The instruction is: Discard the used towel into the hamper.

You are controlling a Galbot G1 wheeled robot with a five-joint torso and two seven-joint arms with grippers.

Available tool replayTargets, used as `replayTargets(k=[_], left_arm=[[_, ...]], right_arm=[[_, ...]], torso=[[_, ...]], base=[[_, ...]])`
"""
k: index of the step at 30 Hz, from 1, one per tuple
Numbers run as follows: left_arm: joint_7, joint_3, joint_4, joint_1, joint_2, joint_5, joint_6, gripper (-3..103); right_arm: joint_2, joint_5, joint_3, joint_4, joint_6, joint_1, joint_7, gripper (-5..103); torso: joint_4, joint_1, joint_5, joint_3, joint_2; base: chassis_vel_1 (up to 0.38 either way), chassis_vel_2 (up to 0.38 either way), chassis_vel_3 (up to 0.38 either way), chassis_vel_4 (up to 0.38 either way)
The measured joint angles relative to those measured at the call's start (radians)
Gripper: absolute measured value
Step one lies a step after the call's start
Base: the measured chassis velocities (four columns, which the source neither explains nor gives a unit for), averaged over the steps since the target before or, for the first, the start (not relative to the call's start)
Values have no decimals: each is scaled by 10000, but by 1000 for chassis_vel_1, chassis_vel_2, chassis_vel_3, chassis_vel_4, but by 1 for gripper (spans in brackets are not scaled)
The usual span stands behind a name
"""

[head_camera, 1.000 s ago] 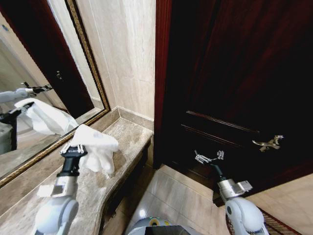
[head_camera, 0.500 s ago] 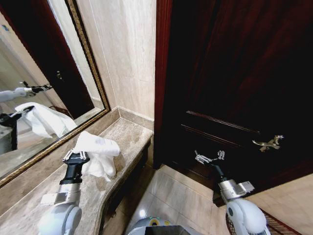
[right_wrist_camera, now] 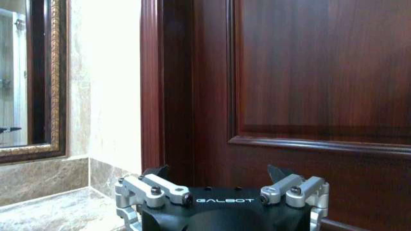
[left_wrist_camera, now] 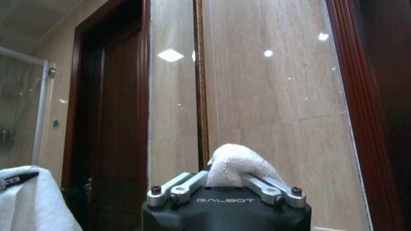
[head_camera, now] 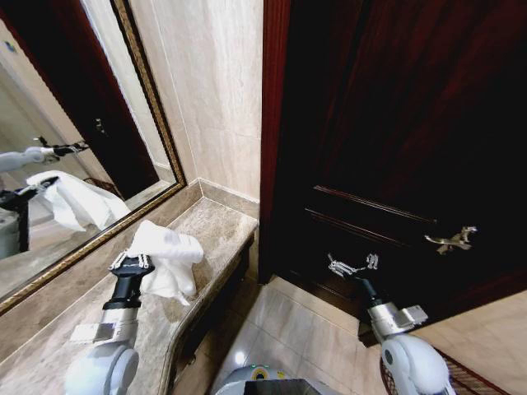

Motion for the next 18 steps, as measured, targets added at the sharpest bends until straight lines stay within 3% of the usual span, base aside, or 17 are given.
replayTargets(k=[18], left_arm=[[-53,17,12,31,-3,63,27,2]], right_arm=[[-68,25,-3,-19,105,-126,2,100]], torso=[[0,0,0,0,1]], base=[[102,-103,-108,109]])
